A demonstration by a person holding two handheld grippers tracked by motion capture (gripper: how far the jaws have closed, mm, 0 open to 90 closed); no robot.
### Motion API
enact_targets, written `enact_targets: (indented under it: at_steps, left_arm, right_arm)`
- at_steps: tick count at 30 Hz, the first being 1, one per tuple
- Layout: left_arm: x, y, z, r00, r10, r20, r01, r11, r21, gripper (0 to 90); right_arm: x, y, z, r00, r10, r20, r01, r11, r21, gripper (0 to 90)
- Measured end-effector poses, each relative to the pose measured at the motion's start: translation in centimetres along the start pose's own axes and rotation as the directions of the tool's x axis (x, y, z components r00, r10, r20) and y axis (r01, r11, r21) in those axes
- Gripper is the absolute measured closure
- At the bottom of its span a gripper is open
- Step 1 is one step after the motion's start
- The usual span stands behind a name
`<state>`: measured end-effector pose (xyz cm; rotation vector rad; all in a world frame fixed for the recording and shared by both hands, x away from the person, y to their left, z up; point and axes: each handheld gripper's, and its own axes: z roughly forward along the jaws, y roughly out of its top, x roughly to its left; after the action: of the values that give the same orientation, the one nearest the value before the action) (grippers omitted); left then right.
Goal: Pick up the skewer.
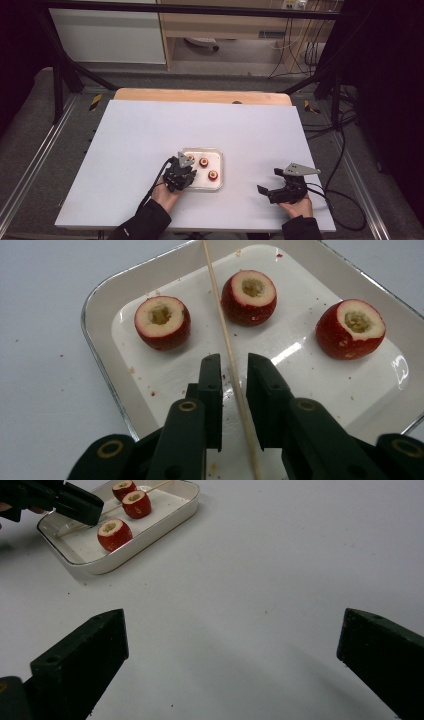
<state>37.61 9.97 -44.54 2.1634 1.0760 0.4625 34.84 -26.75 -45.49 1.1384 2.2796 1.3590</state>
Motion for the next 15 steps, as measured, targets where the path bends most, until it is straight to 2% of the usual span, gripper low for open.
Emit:
enact_targets:
  at_steps: [3,8,15]
  left_arm:
    - [-0.14,0.02,0.09,0.9999,-0.014,-0.01,0.014,0.9999,-0.007,78.4]
    - [-0.3,-0.03,0.05,0.9994,-0.023,-0.025,0.023,0.9996,-0.017,86.7]
    - [-0.23,-0.11,-0.01,0.9989,-0.038,-0.028,0.038,0.9988,-0.03,87.8]
  right_arm:
    - [0.0,0.01,-0.04,1.0,0.0,0.0,0.0,1.0,0.0,0.6]
    - [-0.01,0.01,-0.03,1.0,-0.001,-0.001,0.001,1.0,0.0,0.6]
    - [0.02,-0.01,0.02,1.0,0.001,-0.002,-0.001,1.0,0.001,0.6]
